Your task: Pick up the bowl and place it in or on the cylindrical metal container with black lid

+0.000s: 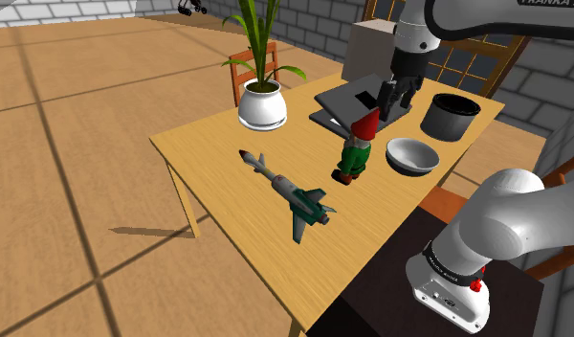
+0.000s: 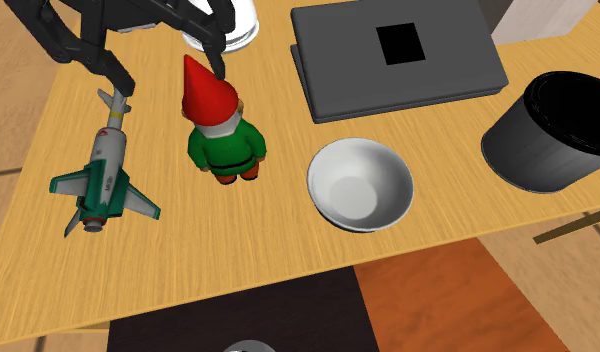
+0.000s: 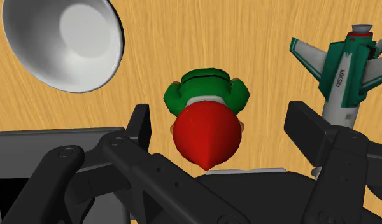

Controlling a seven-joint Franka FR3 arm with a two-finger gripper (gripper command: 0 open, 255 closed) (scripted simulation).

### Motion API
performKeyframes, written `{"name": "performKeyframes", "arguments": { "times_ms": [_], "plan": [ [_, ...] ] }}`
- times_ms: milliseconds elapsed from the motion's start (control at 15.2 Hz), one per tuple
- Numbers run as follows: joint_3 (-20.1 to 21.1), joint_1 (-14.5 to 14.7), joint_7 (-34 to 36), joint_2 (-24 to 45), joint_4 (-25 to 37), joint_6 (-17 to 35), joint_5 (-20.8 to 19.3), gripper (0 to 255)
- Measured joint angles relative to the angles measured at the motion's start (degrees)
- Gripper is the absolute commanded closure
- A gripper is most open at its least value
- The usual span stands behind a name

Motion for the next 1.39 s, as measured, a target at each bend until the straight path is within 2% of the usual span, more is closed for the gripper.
{"name": "performKeyframes", "arguments": {
  "times_ms": [132, 594, 924, 1386],
  "plan": [
    [-0.1, 0.0, -0.2, 0.1, -0.6, 0.6, -0.3, 0],
    [-3.5, -1.9, -4.6, -2.2, -12.9, 9.9, -6.5, 0],
    [-6.8, -4.6, -7.9, -1.8, -20.7, 17.9, -12.7, 0],
    [-11.4, -9.7, -10.3, 3.9, -28.4, 31.5, -22.6, 0]
  ]
}}
